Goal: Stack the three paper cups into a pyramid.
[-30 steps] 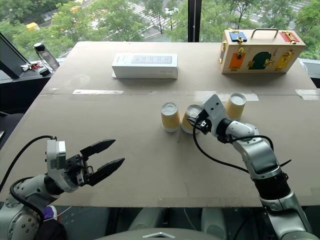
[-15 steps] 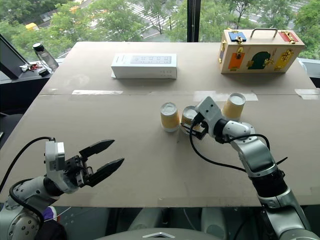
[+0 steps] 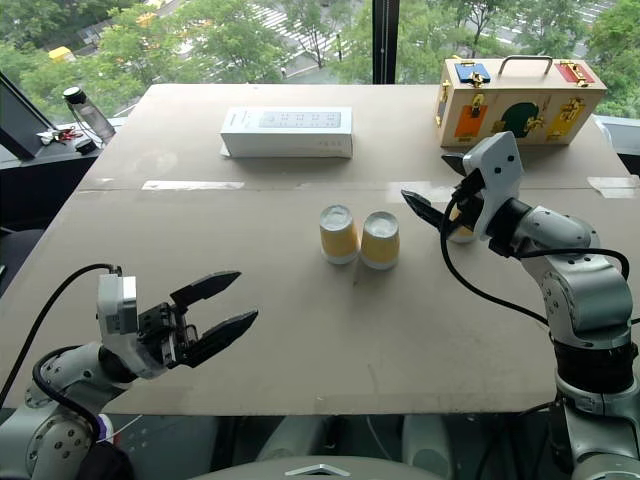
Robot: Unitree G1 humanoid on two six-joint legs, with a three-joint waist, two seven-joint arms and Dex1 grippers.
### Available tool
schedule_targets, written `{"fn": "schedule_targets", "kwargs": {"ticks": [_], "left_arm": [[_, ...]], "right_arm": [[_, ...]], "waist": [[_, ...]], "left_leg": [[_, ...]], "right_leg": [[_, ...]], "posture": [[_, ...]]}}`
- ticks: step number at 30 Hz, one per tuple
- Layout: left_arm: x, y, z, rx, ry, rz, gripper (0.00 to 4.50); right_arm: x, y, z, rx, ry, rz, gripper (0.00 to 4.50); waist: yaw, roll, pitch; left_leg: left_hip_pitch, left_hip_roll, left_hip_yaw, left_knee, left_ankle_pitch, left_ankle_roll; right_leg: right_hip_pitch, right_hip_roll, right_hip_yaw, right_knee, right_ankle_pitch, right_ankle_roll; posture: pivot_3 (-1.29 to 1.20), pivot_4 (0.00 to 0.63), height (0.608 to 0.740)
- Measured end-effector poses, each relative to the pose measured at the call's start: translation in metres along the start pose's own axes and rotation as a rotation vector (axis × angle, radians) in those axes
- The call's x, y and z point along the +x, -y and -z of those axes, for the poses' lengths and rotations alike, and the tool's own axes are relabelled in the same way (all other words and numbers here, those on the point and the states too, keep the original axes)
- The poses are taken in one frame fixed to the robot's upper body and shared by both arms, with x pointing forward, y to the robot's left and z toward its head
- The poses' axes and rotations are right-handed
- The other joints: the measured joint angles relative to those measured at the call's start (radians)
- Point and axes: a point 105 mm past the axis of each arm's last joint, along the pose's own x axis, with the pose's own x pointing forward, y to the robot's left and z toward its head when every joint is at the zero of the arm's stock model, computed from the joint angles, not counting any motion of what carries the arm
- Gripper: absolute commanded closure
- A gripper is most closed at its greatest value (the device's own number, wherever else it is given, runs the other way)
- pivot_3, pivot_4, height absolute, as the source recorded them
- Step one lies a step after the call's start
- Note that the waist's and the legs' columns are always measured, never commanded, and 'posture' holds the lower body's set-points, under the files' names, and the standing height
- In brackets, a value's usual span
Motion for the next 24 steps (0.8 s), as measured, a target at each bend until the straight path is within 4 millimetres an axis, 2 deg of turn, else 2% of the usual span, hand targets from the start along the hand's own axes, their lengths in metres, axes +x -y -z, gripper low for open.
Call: {"fn": "schedule_targets", "kwargs": {"ticks": [4, 11, 16, 19, 22, 23, 24], "left_arm": [[0.006, 0.015, -0.008, -0.001, 0.013, 0.096, 0.0], [0.01, 0.019, -0.017, 0.008, 0.018, 0.136, 0.0], [0.012, 0.023, -0.019, 0.016, 0.021, 0.145, 0.0], [0.012, 0.023, -0.019, 0.016, 0.021, 0.142, 0.0], [0.012, 0.023, -0.02, 0.013, 0.022, 0.143, 0.0], [0.012, 0.023, -0.02, 0.013, 0.022, 0.143, 0.0], [0.012, 0.023, -0.02, 0.013, 0.022, 0.143, 0.0]], "right_arm": [[-0.002, 0.031, 0.037, 0.043, -0.132, 0.156, 0.04], [-0.001, 0.041, 0.065, 0.13, -0.21, 0.212, 0.04], [0.0, 0.045, 0.078, 0.192, -0.233, 0.235, 0.04], [-0.001, 0.046, 0.082, 0.205, -0.242, 0.239, 0.87], [-0.001, 0.047, 0.081, 0.206, -0.236, 0.243, 2.07], [-0.001, 0.046, 0.081, 0.208, -0.235, 0.241, 2.31], [-0.001, 0.046, 0.08, 0.209, -0.233, 0.239, 2.32]], "waist": [[0.001, 0.0, 0.0], [-0.001, 0.0, 0.0], [0.001, 0.0, 0.0], [0.001, 0.0, 0.0], [0.001, 0.0, 0.0], [0.0, 0.0, 0.0], [0.001, 0.0, 0.0]], "left_leg": [[0.0, 0.0, 0.003, -0.001, 0.0, 0.0], [0.0, 0.001, 0.006, -0.001, 0.0, 0.0], [0.0, 0.002, 0.007, -0.001, 0.0, 0.0], [0.0, 0.002, 0.007, -0.001, 0.0, 0.0], [0.0, 0.002, 0.007, -0.001, 0.0, 0.0], [0.0, 0.002, 0.007, -0.001, 0.0, 0.0], [0.0, 0.002, 0.007, -0.001, 0.0, 0.0]], "right_leg": [[-0.001, 0.0, 0.003, 0.0, 0.0, 0.0], [-0.001, 0.0, 0.005, 0.0, 0.0, 0.0], [-0.001, 0.0, 0.005, 0.0, 0.0, 0.0], [-0.001, 0.001, 0.005, 0.0, 0.0, 0.0], [-0.001, 0.001, 0.005, 0.0, 0.0, 0.0], [-0.001, 0.001, 0.005, 0.0, 0.0, 0.0], [-0.001, 0.001, 0.005, 0.0, 0.0, 0.0]], "posture": [[0.0, 0.15, 0.74], [0.0, 0.15, 0.74], [0.0, 0.15, 0.74], [0.0, 0.15, 0.74], [0.0, 0.15, 0.74], [0.0, 0.15, 0.74], [0.0, 0.15, 0.74]]}}
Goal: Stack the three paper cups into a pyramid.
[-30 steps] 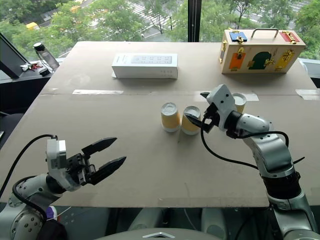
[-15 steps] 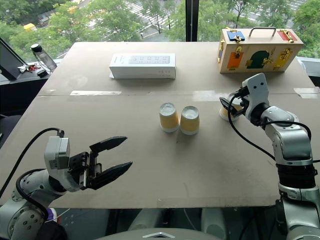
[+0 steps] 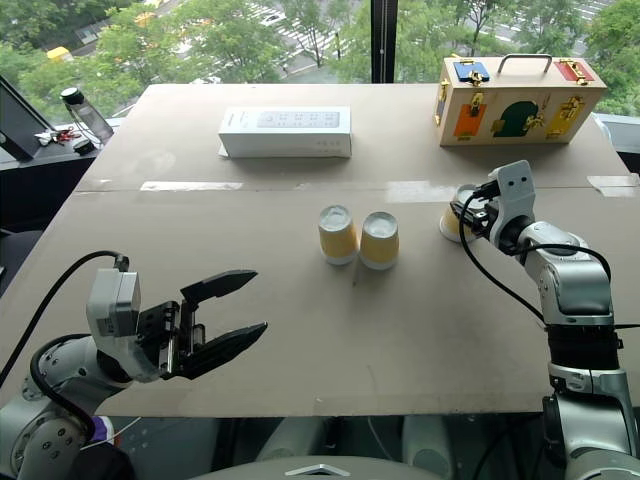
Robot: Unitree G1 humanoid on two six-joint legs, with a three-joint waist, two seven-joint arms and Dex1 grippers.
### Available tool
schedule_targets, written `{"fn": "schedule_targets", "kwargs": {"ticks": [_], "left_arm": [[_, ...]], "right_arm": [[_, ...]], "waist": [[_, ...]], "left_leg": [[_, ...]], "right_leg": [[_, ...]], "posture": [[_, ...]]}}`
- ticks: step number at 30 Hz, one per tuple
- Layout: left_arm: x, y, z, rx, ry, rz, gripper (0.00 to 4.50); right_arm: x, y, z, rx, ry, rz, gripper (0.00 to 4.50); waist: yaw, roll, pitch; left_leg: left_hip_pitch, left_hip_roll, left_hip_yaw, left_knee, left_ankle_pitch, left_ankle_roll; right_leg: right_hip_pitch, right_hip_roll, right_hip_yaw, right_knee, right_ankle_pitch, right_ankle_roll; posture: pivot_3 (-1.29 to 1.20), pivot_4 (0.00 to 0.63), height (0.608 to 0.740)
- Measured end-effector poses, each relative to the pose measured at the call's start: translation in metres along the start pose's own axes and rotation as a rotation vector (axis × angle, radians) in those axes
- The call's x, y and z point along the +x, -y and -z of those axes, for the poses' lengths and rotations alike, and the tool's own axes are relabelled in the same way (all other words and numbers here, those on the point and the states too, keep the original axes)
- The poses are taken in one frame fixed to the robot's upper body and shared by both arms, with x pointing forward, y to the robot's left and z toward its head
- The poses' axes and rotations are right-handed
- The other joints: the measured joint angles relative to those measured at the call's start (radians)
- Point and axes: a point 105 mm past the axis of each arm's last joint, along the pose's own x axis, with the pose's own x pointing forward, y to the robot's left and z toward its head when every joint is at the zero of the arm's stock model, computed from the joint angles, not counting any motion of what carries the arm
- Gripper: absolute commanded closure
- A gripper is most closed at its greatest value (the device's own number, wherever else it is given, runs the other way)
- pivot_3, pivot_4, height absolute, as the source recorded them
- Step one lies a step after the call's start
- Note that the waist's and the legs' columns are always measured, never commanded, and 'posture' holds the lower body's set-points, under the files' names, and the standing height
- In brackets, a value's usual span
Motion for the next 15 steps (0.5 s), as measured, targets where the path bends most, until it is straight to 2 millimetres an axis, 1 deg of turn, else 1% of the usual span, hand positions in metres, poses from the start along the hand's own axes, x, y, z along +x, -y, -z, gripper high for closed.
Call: {"fn": "schedule_targets", "kwargs": {"ticks": [2, 4, 6, 7, 8, 9, 11, 12, 13, 14, 15], "left_arm": [[0.0, 0.0, 0.0, -0.001, 0.0, -0.002, 0.0], [0.0, -0.002, 0.0, 0.0, 0.001, -0.015, 0.0], [-0.001, -0.008, 0.002, 0.028, 0.013, -0.081, 0.0], [-0.003, -0.013, 0.003, 0.036, 0.02, -0.126, 0.0], [-0.004, -0.016, 0.005, 0.035, 0.023, -0.149, 0.0], [-0.007, -0.02, 0.004, 0.026, 0.049, -0.175, 0.0], [-0.014, -0.022, 0.003, 0.011, 0.079, -0.188, 0.0], [-0.016, -0.023, 0.003, 0.008, 0.081, -0.196, 0.0], [-0.024, -0.024, 0.003, 0.0, 0.083, -0.216, 0.0], [-0.027, -0.025, 0.002, -0.002, 0.084, -0.222, 0.0], [-0.035, -0.025, 0.001, -0.01, 0.092, -0.231, 0.0]], "right_arm": [[0.0, -0.002, -0.002, -0.002, 0.01, -0.009, 2.32], [-0.002, -0.006, -0.009, -0.008, 0.036, -0.037, 2.32], [-0.004, -0.021, -0.027, -0.015, 0.098, -0.118, 2.32], [-0.006, -0.031, -0.042, -0.022, 0.144, -0.173, 2.32], [-0.007, -0.038, -0.052, -0.029, 0.172, -0.206, 2.32], [-0.009, -0.048, -0.068, -0.039, 0.214, -0.255, 2.32], [-0.013, -0.069, -0.094, -0.058, 0.269, -0.349, 2.32], [-0.014, -0.076, -0.1, -0.068, 0.28, -0.378, 2.32], [-0.014, -0.091, -0.11, -0.077, 0.287, -0.439, 2.32], [-0.014, -0.097, -0.114, -0.079, 0.284, -0.463, 2.32], [-0.012, -0.106, -0.117, -0.089, 0.257, -0.496, 2.32]], "waist": [[0.0, 0.0, 0.0], [0.0, 0.0, 0.0], [-0.004, 0.001, 0.001], [-0.006, 0.001, 0.001], [-0.009, 0.001, 0.001], [-0.011, 0.001, 0.001], [-0.015, 0.001, 0.0], [-0.016, 0.0, 0.0], [-0.018, 0.0, 0.0], [-0.02, 0.0, 0.0], [-0.021, 0.0, 0.001]], "left_leg": [[0.0, 0.0, 0.0, 0.0, 0.0, 0.0], [0.0, 0.0, 0.0, 0.0, 0.0, 0.0], [0.0, 0.0, 0.001, 0.0, 0.0, 0.0], [0.0, 0.001, 0.001, 0.0, 0.0, 0.0], [0.0, 0.001, 0.001, 0.0, 0.0, 0.0], [0.0, 0.002, 0.001, 0.0, 0.0, 0.0], [0.0, 0.003, 0.0, 0.0, 0.0, 0.0], [0.0, 0.003, 0.0, 0.0, 0.0, 0.0], [0.0, 0.003, 0.0, 0.0, 0.0, 0.0], [0.0, 0.003, 0.0, -0.001, 0.0, 0.0], [0.0, 0.003, 0.0, 0.0, 0.0, 0.0]], "right_leg": [[0.0, 0.0, 0.0, 0.0, 0.0, 0.0], [0.0, 0.0, 0.0, 0.0, 0.0, 0.0], [0.0, 0.0, 0.001, 0.0, 0.0, 0.0], [-0.001, 0.0, 0.001, 0.0, 0.0, 0.0], [-0.001, 0.0, 0.001, 0.0, 0.0, 0.0], [-0.001, 0.001, 0.001, 0.0, 0.0, 0.0], [-0.001, 0.001, -0.001, 0.0, 0.0, -0.001], [-0.001, 0.001, -0.001, 0.0, 0.0, -0.001], [-0.001, 0.001, -0.001, 0.0, 0.0, -0.001], [-0.001, 0.001, -0.001, 0.0, 0.0, -0.001], [-0.001, 0.001, -0.001, -0.001, 0.001, -0.001]], "posture": [[0.0, 0.15, 0.74], [0.0, 0.15, 0.74], [0.0, 0.15, 0.74], [0.0, 0.15, 0.74], [0.0, 0.15, 0.74], [0.0, 0.15, 0.74], [0.0, 0.15, 0.74], [0.0, 0.15, 0.74], [0.0, 0.15, 0.74], [0.0, 0.15, 0.74], [0.0, 0.15, 0.74]]}}
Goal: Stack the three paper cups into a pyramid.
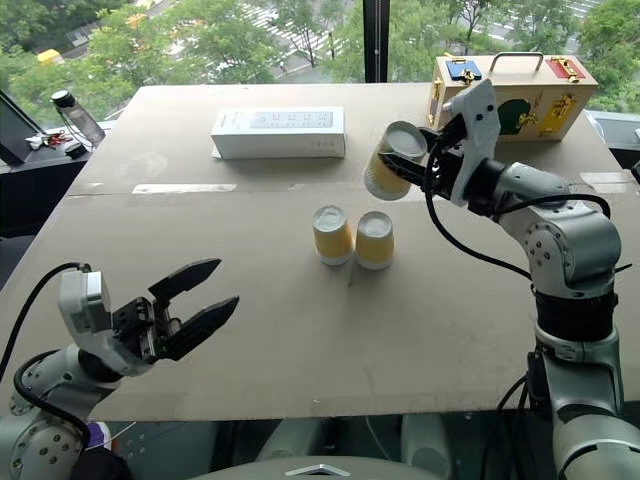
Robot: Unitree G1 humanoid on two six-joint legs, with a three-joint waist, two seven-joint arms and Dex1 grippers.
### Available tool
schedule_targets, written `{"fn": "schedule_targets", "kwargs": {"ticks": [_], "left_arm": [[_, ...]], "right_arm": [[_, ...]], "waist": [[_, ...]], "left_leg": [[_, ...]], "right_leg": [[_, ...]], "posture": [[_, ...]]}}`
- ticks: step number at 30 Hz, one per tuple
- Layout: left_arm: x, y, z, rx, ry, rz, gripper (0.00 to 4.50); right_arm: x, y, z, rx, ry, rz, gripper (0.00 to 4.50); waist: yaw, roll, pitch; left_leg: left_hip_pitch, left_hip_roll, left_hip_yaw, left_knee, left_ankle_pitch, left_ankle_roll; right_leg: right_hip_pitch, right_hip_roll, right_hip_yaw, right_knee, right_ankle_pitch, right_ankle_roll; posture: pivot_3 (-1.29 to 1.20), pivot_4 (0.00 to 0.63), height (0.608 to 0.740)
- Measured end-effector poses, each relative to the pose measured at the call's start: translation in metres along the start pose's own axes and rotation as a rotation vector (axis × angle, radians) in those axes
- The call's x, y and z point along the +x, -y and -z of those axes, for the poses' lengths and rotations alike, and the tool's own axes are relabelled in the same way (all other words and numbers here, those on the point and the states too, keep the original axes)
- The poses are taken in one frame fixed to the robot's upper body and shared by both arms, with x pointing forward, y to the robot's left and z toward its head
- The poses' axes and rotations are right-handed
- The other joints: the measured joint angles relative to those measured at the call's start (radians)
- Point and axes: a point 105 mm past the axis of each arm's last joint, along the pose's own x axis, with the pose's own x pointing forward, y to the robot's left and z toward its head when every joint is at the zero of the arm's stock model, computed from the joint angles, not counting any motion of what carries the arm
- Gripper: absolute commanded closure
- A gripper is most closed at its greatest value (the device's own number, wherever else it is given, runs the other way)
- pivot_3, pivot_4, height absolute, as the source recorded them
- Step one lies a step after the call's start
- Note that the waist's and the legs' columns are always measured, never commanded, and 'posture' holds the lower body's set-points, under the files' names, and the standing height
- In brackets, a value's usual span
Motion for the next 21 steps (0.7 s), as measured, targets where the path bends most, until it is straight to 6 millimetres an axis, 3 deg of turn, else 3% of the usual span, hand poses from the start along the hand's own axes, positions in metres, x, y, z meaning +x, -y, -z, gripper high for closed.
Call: {"fn": "schedule_targets", "kwargs": {"ticks": [10, 21], "left_arm": [[-0.029, -0.001, 0.001, -0.037, -0.014, -0.028, 0.0], [-0.031, 0.0, 0.003, -0.048, -0.006, -0.034, 0.0]], "right_arm": [[0.017, -0.028, 0.011, -0.01, -0.119, -0.143, 2.32], [0.025, -0.038, 0.022, -0.043, -0.165, -0.175, 2.32]], "waist": [[0.0, 0.0, 0.0], [-0.001, 0.0, 0.0]], "left_leg": [[0.0, 0.0, 0.0, 0.0, 0.0, 0.001], [0.0, 0.0, 0.0, 0.0, -0.001, 0.0]], "right_leg": [[-0.001, -0.001, 0.0, -0.001, 0.0, 0.0], [-0.001, 0.0, 0.0, -0.001, 0.0, 0.0]], "posture": [[0.0, 0.15, 0.74], [0.0, 0.15, 0.74]]}}
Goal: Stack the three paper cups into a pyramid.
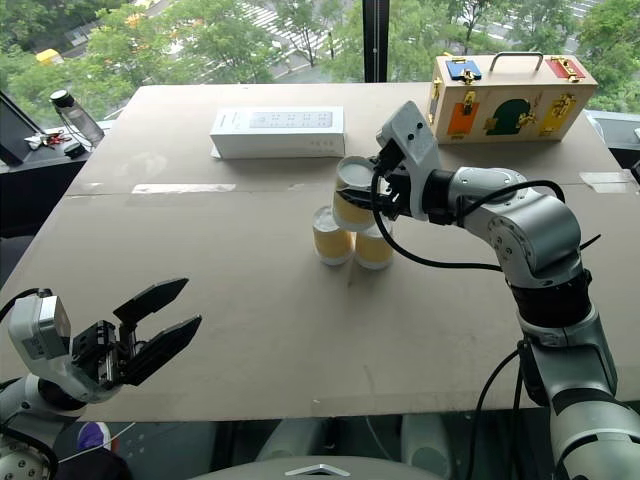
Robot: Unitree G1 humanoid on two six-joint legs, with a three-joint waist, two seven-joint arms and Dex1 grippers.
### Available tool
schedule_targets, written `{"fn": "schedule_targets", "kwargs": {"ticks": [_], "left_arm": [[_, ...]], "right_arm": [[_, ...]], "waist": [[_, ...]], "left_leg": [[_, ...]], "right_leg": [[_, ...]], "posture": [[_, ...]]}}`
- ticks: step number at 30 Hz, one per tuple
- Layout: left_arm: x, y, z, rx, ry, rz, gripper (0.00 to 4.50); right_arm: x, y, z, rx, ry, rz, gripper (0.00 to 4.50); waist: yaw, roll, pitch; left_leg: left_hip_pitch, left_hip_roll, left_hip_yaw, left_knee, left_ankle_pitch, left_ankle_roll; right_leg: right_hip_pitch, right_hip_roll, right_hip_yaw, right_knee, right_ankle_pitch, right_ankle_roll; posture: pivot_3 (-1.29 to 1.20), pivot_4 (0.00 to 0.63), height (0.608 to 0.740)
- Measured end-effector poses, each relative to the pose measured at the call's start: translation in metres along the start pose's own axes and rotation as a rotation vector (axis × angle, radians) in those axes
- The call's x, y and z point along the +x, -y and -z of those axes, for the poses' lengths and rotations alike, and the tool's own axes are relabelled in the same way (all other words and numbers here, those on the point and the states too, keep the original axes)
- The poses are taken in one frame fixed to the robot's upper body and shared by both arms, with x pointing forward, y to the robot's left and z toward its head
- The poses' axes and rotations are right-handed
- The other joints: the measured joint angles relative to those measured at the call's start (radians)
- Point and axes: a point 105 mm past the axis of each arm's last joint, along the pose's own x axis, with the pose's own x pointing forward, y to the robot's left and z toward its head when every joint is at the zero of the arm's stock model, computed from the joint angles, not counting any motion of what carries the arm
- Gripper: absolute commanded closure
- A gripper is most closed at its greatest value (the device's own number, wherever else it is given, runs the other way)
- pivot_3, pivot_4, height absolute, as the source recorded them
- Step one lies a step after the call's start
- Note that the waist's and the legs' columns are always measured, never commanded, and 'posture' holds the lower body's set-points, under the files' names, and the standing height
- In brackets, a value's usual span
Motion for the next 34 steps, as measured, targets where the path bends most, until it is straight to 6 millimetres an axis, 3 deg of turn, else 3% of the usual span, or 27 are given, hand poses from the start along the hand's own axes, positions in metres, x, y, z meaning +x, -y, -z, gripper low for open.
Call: {"fn": "schedule_targets", "kwargs": {"ticks": [2, 4, 5, 6, 13, 20, 27, 31, 32, 34], "left_arm": [[0.0, 0.0, 0.0, 0.0, 0.0, 0.0, 0.0], [0.0, 0.0, 0.0, 0.0, 0.0, -0.001, 0.0], [0.0, 0.0, 0.0, 0.0, 0.0, -0.001, 0.0], [0.0, 0.0, 0.0, 0.0, 0.001, -0.002, 0.0], [0.005, 0.003, -0.002, 0.006, 0.004, 0.008, 0.0], [0.023, 0.003, 0.013, -0.026, -0.051, 0.004, 0.0], [0.021, -0.013, 0.042, 0.0, -0.209, -0.12, 0.0], [0.014, -0.019, 0.046, 0.003, -0.241, -0.167, 0.0], [0.01, -0.02, 0.049, -0.012, -0.255, -0.179, 0.0], [0.007, -0.02, 0.051, -0.019, -0.263, -0.187, 0.0]], "right_arm": [[0.002, -0.003, 0.003, -0.012, -0.016, -0.017, 1.27], [0.003, -0.005, 0.007, -0.022, -0.03, -0.033, 0.73], [0.004, -0.007, 0.01, -0.027, -0.038, -0.042, 0.23], [0.004, -0.007, 0.013, -0.033, -0.04, -0.042, 0.11], [-0.005, 0.002, 0.006, -0.056, 0.026, -0.003, 0.11], [-0.062, -0.003, 0.022, -0.098, 0.091, -0.032, 0.11], [-0.123, -0.014, 0.079, 0.055, 0.056, 0.064, 0.11], [-0.151, -0.025, 0.114, 0.101, -0.03, 0.125, 0.11], [-0.167, -0.032, 0.13, 0.086, -0.09, 0.156, 0.11], [-0.175, -0.035, 0.137, 0.086, -0.113, 0.177, 0.11]], "waist": [[0.0, 0.0, 0.0], [0.0, 0.0, 0.0], [0.0, 0.0, 0.0], [0.0, 0.0, 0.0], [0.003, 0.0, 0.0], [0.02, -0.001, 0.0], [0.028, -0.001, 0.0], [0.029, -0.002, 0.0], [0.023, -0.001, 0.0], [0.023, -0.003, 0.0]], "left_leg": [[0.0, 0.0, 0.0, 0.0, 0.0, 0.0], [0.0, 0.0, 0.0, 0.0, 0.0, 0.0], [0.0, 0.0, 0.0, 0.0, 0.0, 0.0], [0.0, 0.0, 0.0, 0.0, 0.0, 0.0], [0.0, 0.0, 0.0, 0.0, 0.0, 0.0], [0.0, 0.001, 0.001, 0.0, -0.001, 0.001], [0.0, 0.003, 0.001, 0.0, -0.002, 0.0], [0.0, 0.004, 0.002, 0.0, -0.002, -0.001], [0.002, 0.006, 0.005, 0.0, -0.002, -0.001], [0.003, 0.007, 0.005, 0.001, -0.002, -0.001]], "right_leg": [[0.0, 0.0, 0.0, 0.0, 0.0, 0.0], [0.0, 0.0, 0.0, 0.0, 0.0, 0.0], [0.0, 0.0, 0.0, 0.0, 0.0, 0.0], [0.0, 0.0, 0.0, 0.0, 0.0, 0.0], [0.0, 0.0, 0.0, 0.0, 0.0, 0.0], [0.001, 0.0, 0.0, -0.001, 0.0, 0.0], [0.002, 0.0, 0.0, -0.001, 0.0, 0.0], [0.002, 0.0, 0.0, -0.001, 0.0, 0.0], [0.002, 0.0, 0.0, -0.001, 0.001, -0.001], [0.003, 0.0, -0.001, -0.001, 0.0, -0.002]], "posture": [[0.0, 0.15, 0.74], [0.0, 0.15, 0.74], [0.0, 0.15, 0.74], [0.0, 0.15, 0.74], [0.0, 0.15, 0.74], [0.0, 0.15, 0.74], [0.0, 0.15, 0.74], [0.0, 0.15, 0.74], [0.0, 0.15, 0.74], [0.0, 0.15, 0.74]]}}
